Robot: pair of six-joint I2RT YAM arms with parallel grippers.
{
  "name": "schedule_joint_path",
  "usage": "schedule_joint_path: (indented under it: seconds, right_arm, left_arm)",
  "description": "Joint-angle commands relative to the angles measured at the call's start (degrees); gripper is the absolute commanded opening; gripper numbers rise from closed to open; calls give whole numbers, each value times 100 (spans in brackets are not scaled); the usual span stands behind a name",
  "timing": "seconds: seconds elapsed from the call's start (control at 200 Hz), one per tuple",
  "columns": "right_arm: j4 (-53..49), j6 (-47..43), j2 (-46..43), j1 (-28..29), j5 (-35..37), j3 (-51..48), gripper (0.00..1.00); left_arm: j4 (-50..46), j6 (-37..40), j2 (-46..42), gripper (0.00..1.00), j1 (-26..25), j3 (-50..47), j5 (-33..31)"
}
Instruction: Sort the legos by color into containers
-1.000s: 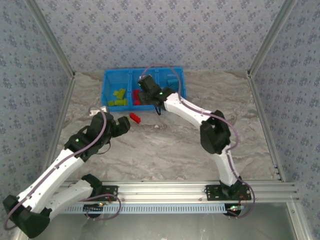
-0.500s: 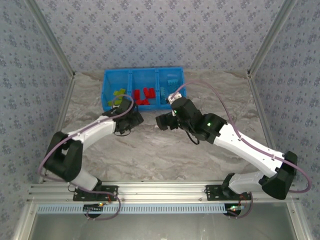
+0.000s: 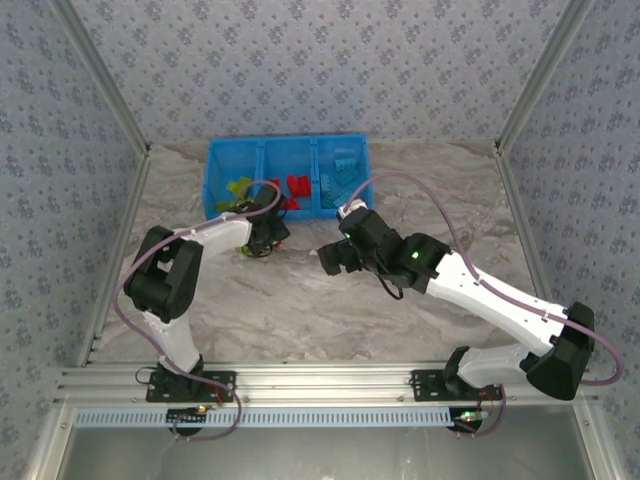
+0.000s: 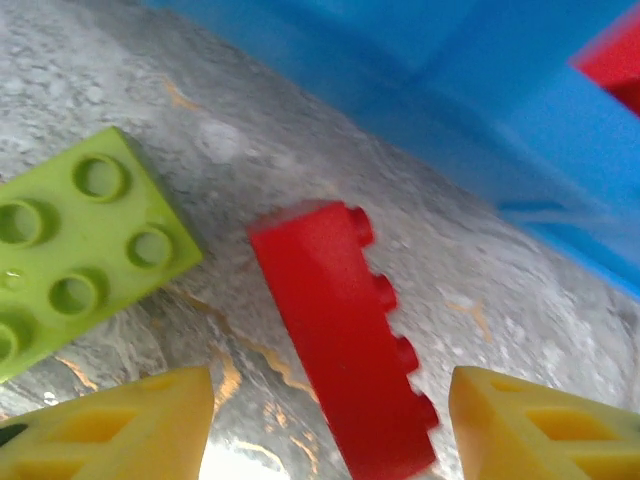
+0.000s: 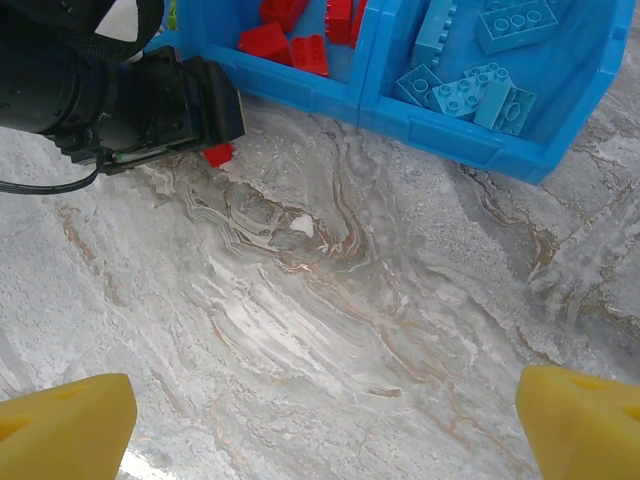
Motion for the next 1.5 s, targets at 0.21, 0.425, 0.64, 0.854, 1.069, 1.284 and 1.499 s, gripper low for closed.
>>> schedule_joint_path:
  seconds: [0.21,0.425,0.64,0.854,1.069,1.284,1.499]
  right_arm:
    - [-70,191,-100,57,223,7,100]
    - [-24,237,-110,84,318,7,100]
    - [-21,302,-231,100,477,7,100]
    - [24,445,-456,84,741,-231,100]
    - [-99,508,-565,84,780,-254,100]
    - [-182,556,-654,94,785,-284,100]
    - [-197,557,-716,95,803,-288,100]
  left_arm:
    - [14,175,-206,37,53,-329,415]
    - [21,374,-973,21,-78,-785,717]
    - [-618,1067,-2055,18,-892,-294,369]
    - [-212,1946,-1844,17,-743,678,-664]
    - [-244,2369,43,16,-110,2509,-133]
    - [-621,2266,1429,27,208,3995,74]
    - [-1007,2319,1632,48,215,4592,216]
